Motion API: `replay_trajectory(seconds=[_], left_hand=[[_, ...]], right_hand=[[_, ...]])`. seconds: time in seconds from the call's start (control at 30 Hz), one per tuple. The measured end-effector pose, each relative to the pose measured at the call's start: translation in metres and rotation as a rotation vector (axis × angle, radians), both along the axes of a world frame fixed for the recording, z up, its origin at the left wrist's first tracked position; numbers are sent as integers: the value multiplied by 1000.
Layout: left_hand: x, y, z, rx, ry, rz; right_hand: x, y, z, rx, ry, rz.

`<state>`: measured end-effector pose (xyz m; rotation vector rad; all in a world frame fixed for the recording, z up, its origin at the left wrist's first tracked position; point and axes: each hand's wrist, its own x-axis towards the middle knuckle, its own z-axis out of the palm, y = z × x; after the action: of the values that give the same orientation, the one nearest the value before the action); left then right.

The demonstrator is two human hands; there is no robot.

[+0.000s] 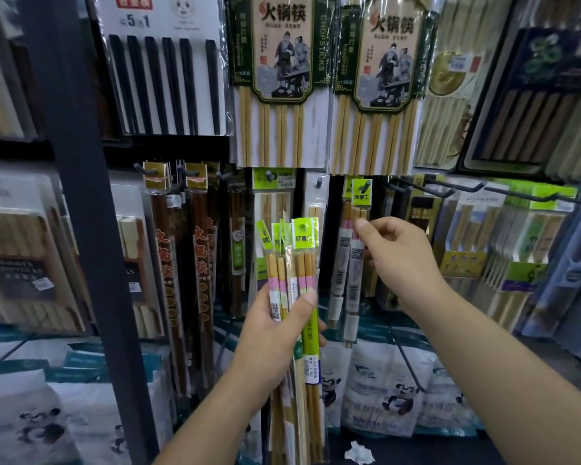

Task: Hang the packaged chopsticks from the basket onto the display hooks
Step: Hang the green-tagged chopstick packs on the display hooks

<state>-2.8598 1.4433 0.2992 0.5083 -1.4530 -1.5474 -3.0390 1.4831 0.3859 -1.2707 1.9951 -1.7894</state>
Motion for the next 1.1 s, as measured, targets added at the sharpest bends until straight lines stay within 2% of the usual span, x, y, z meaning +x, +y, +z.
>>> replay_trajectory(seconds=[0.1, 0.17, 0.3, 0.4, 0.67, 0.9, 1.1], left_hand=[[-2, 0, -1, -6, -10, -5], [-3, 1, -2, -1, -13, 0], [-6, 2, -3, -49, -2, 12], [-7, 4, -2, -85, 9, 6], [-6, 1, -7, -136, -24, 19], [-4, -6, -7, -109, -10, 26], [-3, -4, -4, -31, -8, 22]], right_hand=[[3, 10, -8, 28, 169, -145], [11, 19, -14, -27, 197, -132], [39, 28, -19, -11, 102, 237], [46, 25, -21, 7, 94, 248], [38, 27, -21, 16, -78, 333], [34, 28, -10, -114, -104, 287], [22, 25, 19, -250, -100, 159]])
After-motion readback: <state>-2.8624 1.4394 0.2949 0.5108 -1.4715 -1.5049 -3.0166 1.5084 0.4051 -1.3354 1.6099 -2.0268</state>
